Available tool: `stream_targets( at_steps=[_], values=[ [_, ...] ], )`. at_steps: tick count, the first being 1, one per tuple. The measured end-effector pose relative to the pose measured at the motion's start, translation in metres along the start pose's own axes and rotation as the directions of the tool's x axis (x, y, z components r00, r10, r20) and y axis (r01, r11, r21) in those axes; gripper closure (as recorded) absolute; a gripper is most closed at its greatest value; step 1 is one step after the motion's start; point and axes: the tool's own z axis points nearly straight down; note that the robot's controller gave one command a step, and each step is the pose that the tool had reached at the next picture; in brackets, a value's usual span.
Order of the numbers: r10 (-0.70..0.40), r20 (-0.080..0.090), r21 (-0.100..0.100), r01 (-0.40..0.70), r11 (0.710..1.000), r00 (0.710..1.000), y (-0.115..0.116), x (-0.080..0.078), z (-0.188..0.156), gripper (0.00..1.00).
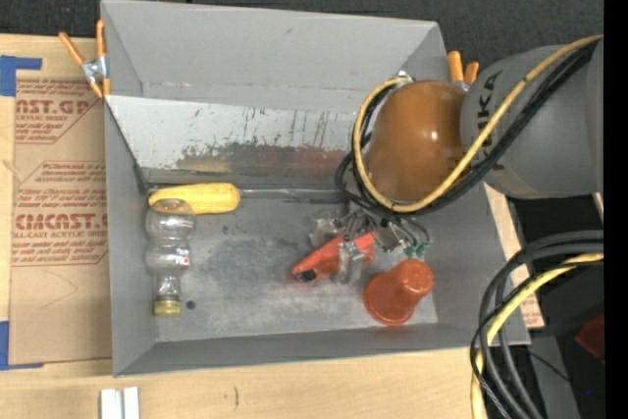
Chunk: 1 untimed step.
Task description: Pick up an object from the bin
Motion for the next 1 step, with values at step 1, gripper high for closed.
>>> stream_targets(
  at_steps=[1],
  values=[
    [0.000, 0.000, 0.000, 0.000, 1.000, 1.000, 0.0000, 0.0000, 0.0000, 1.00]
  ],
)
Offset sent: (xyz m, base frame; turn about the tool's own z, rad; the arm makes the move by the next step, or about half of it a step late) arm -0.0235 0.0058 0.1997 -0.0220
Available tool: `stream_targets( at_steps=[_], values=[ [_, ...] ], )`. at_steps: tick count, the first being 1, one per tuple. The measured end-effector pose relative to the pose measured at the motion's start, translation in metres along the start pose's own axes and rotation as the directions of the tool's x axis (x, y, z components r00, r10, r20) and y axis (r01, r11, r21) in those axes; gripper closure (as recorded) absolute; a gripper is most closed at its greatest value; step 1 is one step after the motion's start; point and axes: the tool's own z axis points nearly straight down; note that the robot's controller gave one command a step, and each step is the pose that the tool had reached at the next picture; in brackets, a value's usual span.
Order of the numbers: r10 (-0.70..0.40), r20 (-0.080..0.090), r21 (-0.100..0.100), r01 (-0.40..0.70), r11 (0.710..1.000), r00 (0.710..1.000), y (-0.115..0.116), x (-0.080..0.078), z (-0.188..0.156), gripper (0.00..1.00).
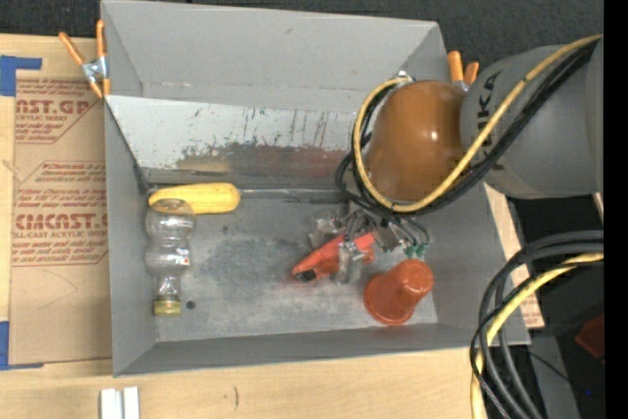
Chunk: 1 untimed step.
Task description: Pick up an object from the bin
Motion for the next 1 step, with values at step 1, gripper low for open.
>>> stream_targets(
  at_steps=[1],
  values=[
    [0.000, 0.000, 0.000, 0.000, 1.000, 1.000, 0.0001, 0.0003, -0.0006, 1.00]
  ],
)
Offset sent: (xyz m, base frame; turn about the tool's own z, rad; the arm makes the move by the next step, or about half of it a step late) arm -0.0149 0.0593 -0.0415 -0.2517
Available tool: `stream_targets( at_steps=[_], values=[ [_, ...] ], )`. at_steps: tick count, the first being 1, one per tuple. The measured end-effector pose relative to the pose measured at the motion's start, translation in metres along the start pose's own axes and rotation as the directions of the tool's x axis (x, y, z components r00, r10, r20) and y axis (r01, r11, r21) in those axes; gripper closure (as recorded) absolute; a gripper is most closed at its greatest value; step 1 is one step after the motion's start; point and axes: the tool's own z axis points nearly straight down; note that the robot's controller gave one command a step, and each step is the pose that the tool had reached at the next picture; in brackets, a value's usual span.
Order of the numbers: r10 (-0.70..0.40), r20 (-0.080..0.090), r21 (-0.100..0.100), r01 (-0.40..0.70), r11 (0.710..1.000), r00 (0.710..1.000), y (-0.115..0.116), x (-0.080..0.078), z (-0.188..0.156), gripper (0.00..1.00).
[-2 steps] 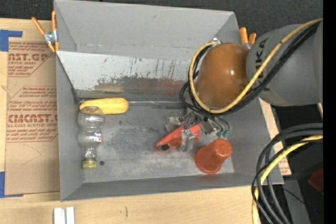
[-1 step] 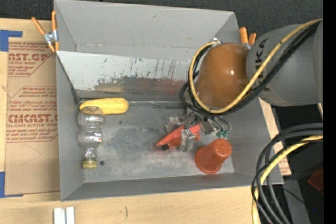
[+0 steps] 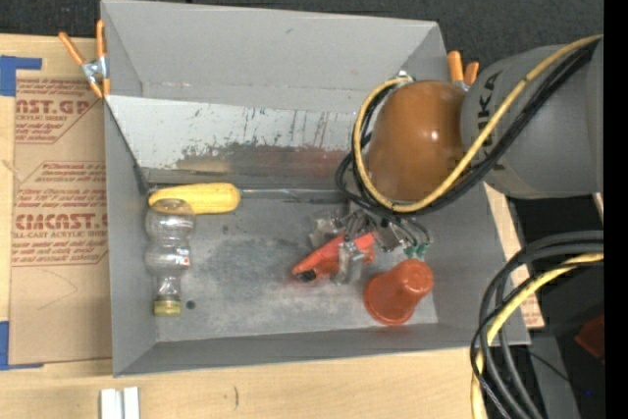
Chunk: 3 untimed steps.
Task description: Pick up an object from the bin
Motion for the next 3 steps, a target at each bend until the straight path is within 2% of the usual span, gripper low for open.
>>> stream_targets(
  at_steps=[1, 2, 3],
  values=[
    [-0.063, 0.003, 0.003, 0.063, 0.998, 0.998, 0.016, -0.002, -0.040, 1.00],
    [-0.120, -0.012, -0.006, 0.119, 0.993, 0.993, 0.025, 0.005, -0.042, 1.00],
    [-0.131, -0.002, -0.001, 0.131, 0.991, 0.991, 0.024, 0.004, -0.107, 1.00]
  ],
)
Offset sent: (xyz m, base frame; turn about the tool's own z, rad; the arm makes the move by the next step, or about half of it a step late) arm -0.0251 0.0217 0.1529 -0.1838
